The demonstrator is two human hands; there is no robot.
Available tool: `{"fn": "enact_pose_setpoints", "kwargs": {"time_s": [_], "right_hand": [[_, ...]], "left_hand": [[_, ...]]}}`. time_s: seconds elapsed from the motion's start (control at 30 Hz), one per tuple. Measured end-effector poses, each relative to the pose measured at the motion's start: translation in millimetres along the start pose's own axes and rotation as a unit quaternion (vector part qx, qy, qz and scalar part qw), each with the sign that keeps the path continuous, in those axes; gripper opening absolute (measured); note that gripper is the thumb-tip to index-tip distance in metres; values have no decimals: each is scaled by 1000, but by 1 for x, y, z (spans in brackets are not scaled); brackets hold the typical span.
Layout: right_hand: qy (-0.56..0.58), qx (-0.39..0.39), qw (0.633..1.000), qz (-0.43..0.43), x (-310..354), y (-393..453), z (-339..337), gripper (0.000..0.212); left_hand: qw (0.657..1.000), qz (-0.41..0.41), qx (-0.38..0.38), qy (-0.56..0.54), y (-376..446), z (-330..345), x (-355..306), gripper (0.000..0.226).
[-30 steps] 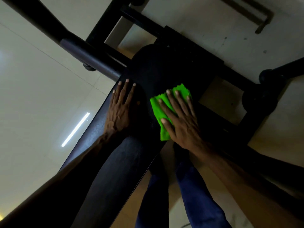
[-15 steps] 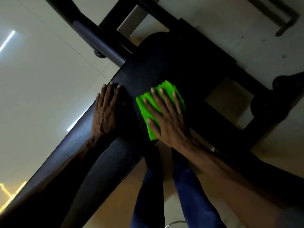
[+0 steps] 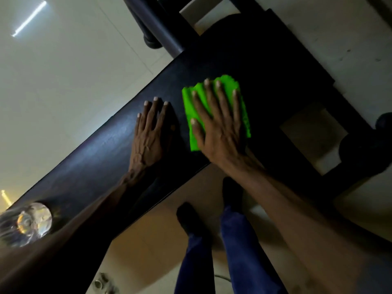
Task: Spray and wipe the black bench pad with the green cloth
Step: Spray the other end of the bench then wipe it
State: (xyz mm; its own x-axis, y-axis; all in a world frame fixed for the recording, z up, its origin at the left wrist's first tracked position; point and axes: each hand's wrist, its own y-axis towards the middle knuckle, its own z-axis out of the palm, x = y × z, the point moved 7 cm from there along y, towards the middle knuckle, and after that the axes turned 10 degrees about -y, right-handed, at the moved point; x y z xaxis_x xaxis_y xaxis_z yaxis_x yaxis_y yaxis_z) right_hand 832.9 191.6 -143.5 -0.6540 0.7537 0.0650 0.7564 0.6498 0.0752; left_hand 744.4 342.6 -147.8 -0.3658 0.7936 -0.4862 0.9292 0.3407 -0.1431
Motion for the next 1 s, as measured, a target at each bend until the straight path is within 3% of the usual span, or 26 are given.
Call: {"fn": "enact_pose_setpoints", "kwargs": {"time_s": [0.1, 0.23, 0.33, 0.43, 0.6, 0.77, 0.83, 0.93, 1.0], "right_hand": [[4, 27, 996, -86, 21, -41, 6, 60], [-22, 32, 989, -141, -6, -50, 5, 60], [-30, 5, 999, -23, -17, -24, -2, 59], [-11, -10, 994, 110, 25, -7, -2, 60], [8, 29, 996, -87, 100, -62, 9, 61], [-31, 30, 983, -181, 50, -80, 12, 61], [-35, 14, 993, -111, 34, -60, 9, 60], [-28, -10, 996, 79, 61, -39, 4, 58], [-7, -4, 995, 96, 104, -44, 8, 59]], "left_hand": [[1000, 0, -9, 0, 2, -6, 2, 61], [999, -8, -39, -3, -12, -27, 14, 58], [1000, -27, -12, 6, -33, -27, 31, 62], [999, -43, 10, 5, -65, -17, 44, 67], [997, -75, -4, -2, -111, -14, 61, 62], [996, -86, -12, 7, -122, -30, 90, 61], [995, -93, -21, 7, -124, -33, 100, 58], [996, -85, -23, 3, -130, -33, 104, 59], [996, -85, -34, -11, -134, -36, 104, 58]]}}
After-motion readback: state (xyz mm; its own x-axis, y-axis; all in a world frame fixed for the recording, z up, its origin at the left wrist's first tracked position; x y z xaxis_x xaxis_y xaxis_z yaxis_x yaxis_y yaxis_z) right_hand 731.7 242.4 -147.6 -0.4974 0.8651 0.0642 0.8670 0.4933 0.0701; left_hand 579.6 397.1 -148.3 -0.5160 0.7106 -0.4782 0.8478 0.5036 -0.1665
